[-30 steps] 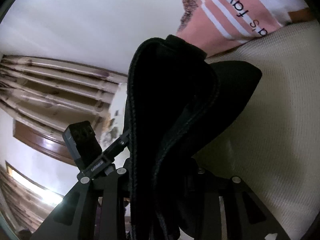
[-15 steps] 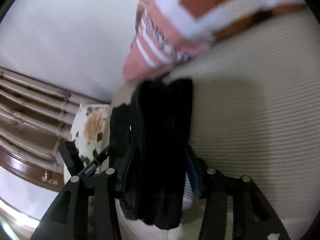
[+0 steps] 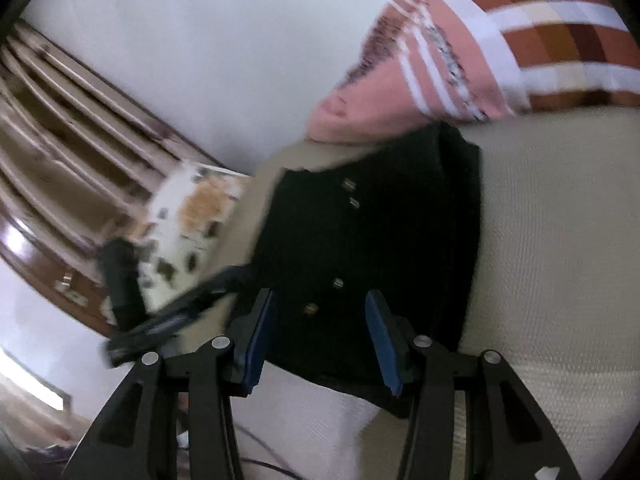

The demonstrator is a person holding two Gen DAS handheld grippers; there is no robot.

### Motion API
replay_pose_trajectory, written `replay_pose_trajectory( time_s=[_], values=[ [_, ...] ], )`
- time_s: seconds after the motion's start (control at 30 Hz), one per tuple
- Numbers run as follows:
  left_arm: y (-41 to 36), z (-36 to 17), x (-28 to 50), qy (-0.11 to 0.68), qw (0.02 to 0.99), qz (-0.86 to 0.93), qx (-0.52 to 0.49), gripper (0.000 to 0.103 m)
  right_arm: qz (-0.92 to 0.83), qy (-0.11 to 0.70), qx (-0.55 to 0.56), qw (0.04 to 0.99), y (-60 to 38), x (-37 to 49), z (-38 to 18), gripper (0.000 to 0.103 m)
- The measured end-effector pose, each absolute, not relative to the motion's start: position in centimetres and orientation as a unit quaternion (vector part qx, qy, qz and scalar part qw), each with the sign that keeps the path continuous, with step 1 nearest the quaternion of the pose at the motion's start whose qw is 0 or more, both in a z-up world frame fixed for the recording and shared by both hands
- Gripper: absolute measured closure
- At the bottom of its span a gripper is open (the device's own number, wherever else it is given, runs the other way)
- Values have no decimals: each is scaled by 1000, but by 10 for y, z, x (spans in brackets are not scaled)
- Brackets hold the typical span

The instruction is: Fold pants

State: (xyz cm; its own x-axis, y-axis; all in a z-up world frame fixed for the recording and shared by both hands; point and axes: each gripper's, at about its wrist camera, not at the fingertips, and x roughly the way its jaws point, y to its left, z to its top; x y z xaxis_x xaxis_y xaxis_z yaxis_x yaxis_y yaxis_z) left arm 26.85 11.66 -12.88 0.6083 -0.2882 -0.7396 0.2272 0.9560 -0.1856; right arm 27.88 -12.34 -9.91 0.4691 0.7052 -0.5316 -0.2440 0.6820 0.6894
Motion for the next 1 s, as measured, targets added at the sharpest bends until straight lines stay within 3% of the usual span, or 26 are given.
replay_pose_trajectory(
  time_s=[0.13,0.23,0.3,0.37,0.43,0.57,0.93,1.0],
  values=[
    [118,-127,244,412,902,-123,-21,28,282,434,289,805,-130,280,-111,65],
    [114,-118,226,401,912,-88,16,28,274,411,317,810,-139,263,-90,59],
    [112,-108,211,376,923,-71,39,26,271,389,282,834,-133,240,-67,44],
    [110,-94,195,349,934,-60,50,15,238,373,220,869,-123,208,-47,28],
    [111,-80,180,326,942,-65,42,11,204,348,172,899,-116,176,-34,15],
    [112,-53,151,288,955,-57,34,7,116,290,78,947,-104,107,-11,3],
    [121,12,85,189,980,-57,-10,5,58,228,70,969,-106,43,40,1],
    [124,23,74,164,984,-66,-12,1,51,225,71,970,-106,41,45,1]
  ],
)
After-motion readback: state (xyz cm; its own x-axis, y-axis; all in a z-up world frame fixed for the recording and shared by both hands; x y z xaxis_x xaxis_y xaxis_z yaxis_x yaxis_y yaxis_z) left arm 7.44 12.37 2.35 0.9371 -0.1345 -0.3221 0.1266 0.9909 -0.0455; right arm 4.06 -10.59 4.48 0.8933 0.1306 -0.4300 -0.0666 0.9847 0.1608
